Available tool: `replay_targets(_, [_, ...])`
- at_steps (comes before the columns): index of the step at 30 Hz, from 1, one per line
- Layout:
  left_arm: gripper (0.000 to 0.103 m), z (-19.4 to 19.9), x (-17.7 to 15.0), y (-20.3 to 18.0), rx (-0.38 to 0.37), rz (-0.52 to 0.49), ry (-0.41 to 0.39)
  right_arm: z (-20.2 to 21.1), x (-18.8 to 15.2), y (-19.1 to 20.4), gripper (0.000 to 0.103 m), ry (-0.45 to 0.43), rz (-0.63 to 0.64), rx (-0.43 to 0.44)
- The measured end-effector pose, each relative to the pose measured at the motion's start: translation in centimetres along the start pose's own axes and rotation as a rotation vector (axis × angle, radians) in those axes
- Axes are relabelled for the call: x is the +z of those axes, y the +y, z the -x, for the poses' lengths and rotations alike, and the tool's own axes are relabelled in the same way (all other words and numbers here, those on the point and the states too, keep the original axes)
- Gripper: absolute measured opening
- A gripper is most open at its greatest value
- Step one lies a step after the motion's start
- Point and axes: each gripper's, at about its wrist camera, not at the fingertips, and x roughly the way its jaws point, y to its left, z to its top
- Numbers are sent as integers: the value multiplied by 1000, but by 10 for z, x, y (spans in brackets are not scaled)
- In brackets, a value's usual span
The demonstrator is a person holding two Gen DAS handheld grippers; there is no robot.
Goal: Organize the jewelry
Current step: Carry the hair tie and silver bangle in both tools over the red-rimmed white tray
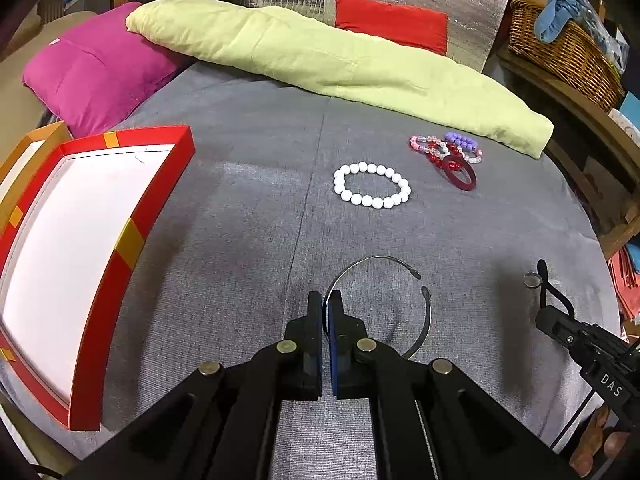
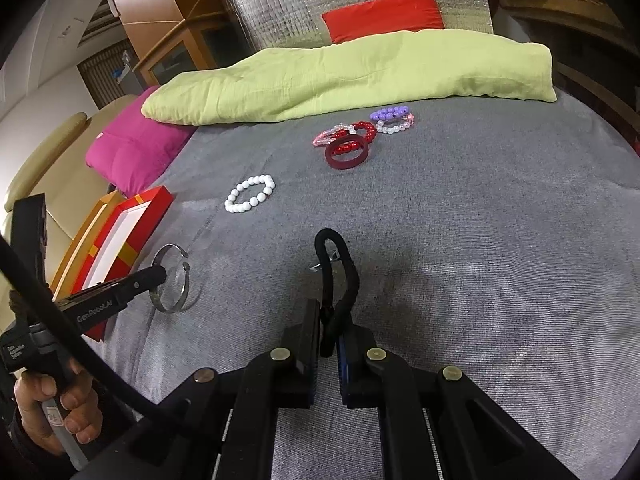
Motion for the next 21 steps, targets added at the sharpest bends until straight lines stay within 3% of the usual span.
replay_targets(14, [3, 20, 4, 24, -6, 64, -58, -1, 0, 15, 8, 11, 39, -29])
replay_targets(18, [3, 50, 7, 57, -1, 187, -184, -1, 5, 36, 8, 12, 59, -10])
replay_targets(21, [3, 65, 6, 98, 94, 320, -238, -4, 16, 69, 8, 6, 97, 29])
